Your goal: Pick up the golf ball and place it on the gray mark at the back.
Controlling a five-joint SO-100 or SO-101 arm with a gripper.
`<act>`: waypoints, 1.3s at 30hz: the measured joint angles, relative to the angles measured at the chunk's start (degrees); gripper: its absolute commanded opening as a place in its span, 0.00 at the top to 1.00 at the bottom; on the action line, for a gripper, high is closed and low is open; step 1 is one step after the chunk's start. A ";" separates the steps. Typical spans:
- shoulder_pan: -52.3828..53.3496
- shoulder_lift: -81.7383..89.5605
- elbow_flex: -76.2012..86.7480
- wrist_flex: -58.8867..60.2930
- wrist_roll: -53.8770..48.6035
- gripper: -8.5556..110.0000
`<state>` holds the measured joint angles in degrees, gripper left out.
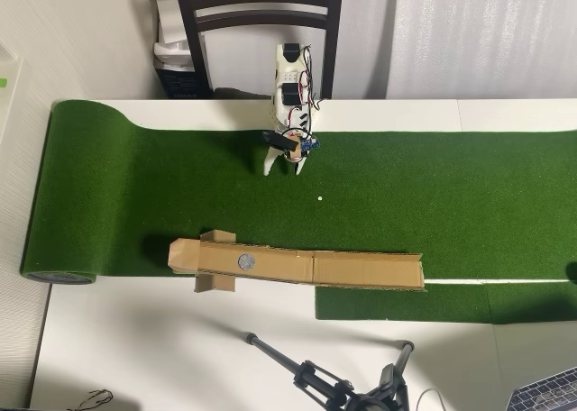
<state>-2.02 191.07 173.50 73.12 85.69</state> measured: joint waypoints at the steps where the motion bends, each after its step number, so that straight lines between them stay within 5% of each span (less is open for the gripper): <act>1: 0.00 0.00 0.00 0.53 0.62 0.70; 15: 0.00 0.53 1.49 2.02 2.11 0.93; 39: 0.00 0.88 4.75 1.49 2.11 0.93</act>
<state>-2.02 191.95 178.24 74.62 87.80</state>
